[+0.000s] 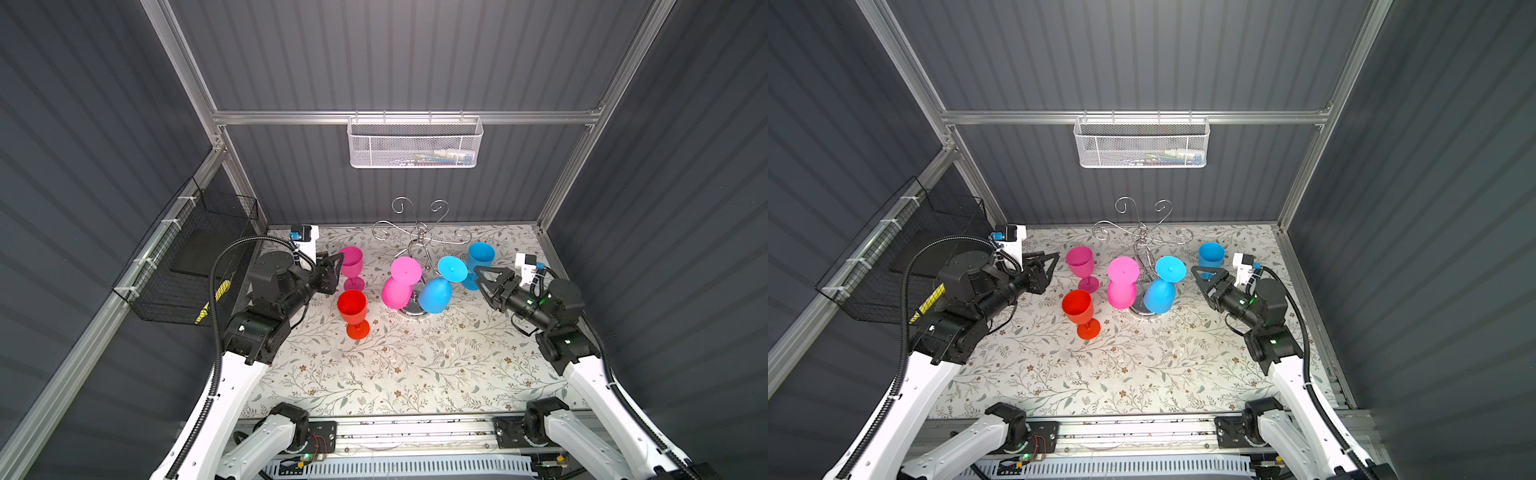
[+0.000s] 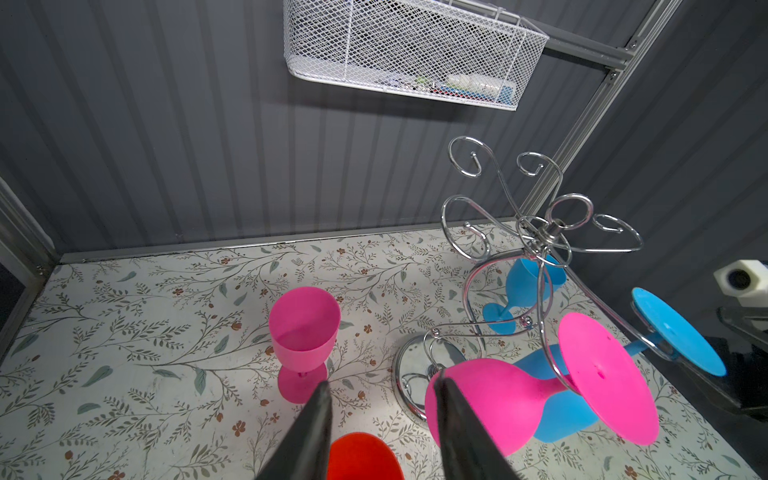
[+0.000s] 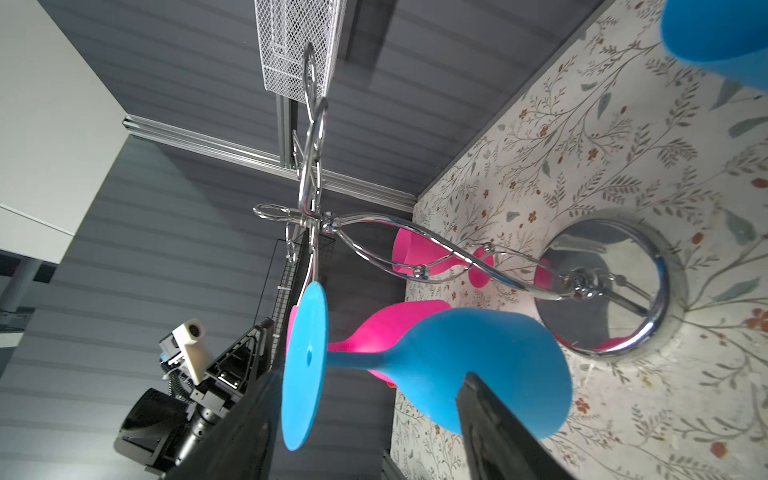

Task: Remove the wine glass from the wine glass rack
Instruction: 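Reach the right gripper to a blue glass hanging on the rack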

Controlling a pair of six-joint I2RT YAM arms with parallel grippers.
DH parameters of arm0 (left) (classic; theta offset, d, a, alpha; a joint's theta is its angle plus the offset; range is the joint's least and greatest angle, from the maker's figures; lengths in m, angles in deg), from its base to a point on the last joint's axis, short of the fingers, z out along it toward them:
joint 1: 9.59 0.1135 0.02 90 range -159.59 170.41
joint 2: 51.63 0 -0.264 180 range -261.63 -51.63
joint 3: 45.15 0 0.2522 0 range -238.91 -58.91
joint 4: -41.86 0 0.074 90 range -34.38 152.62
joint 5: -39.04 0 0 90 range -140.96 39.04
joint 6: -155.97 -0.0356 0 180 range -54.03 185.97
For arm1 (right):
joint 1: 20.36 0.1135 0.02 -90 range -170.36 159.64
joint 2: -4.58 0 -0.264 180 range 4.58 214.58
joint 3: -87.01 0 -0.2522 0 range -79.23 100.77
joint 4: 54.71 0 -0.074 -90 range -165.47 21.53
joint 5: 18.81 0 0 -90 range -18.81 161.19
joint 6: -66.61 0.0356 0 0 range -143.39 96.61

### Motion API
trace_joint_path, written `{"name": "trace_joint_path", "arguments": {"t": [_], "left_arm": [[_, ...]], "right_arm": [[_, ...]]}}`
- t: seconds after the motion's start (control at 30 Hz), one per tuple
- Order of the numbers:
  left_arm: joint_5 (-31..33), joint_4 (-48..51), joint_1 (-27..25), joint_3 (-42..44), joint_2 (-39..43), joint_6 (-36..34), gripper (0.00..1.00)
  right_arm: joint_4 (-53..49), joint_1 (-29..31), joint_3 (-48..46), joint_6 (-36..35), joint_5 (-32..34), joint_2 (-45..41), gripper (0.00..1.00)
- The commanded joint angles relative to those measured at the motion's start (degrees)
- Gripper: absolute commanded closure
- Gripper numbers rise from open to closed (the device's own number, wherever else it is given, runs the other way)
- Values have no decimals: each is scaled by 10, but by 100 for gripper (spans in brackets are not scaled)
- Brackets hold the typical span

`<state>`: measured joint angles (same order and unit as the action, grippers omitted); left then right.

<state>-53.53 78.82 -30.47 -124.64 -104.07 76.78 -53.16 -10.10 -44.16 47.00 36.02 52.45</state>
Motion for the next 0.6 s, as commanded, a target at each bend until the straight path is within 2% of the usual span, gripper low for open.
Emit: {"name": "trace_joint_path", "arguments": {"t": [0.0,0.3,0.57], "left_arm": [[2,-13,3,12,12,6,57],[-5,-13,3,14,10,16,57],[-1,-7,3,12,12,13,57]], "right_arm": [[58,-2,0,30,-34,-4,31],[83,6,-6,50,-41,17,34],[98,29,-3,51,-43,44,47]]}}
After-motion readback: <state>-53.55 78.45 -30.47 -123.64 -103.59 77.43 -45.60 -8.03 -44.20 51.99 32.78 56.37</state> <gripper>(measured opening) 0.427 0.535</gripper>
